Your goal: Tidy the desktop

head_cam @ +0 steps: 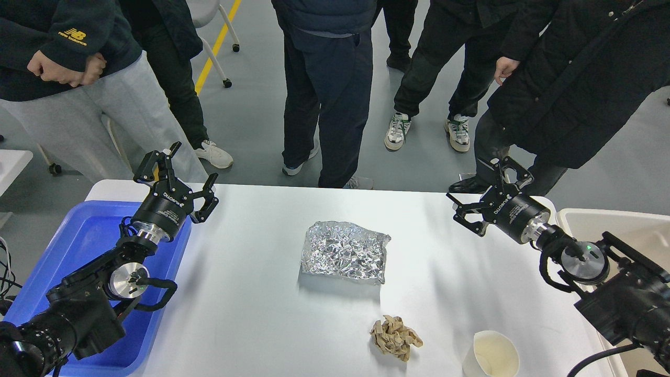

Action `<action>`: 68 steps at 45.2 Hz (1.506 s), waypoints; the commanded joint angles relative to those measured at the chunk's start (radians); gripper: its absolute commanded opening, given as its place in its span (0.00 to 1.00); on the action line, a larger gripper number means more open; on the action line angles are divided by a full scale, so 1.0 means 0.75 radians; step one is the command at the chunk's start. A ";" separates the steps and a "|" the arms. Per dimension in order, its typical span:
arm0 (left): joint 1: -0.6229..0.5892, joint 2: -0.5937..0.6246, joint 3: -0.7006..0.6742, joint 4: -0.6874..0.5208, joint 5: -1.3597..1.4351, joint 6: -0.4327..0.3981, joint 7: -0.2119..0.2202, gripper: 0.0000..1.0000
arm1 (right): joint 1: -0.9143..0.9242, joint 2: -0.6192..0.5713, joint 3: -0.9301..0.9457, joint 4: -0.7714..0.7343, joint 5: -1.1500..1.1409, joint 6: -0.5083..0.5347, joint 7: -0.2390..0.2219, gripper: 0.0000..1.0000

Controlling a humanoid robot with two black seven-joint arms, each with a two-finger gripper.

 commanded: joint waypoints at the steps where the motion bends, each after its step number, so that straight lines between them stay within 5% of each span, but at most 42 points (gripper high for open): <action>1: 0.000 0.000 0.000 0.000 0.000 0.000 0.000 1.00 | 0.002 0.000 -0.002 0.000 0.001 0.000 0.000 1.00; 39: 0.000 0.000 0.000 0.000 0.000 0.000 0.000 1.00 | 0.000 -0.039 -0.018 0.037 -0.013 0.008 -0.002 1.00; 68: -0.002 0.000 0.000 0.000 0.000 0.000 0.000 1.00 | 0.029 -0.305 -0.096 0.509 -0.328 -0.088 -0.022 1.00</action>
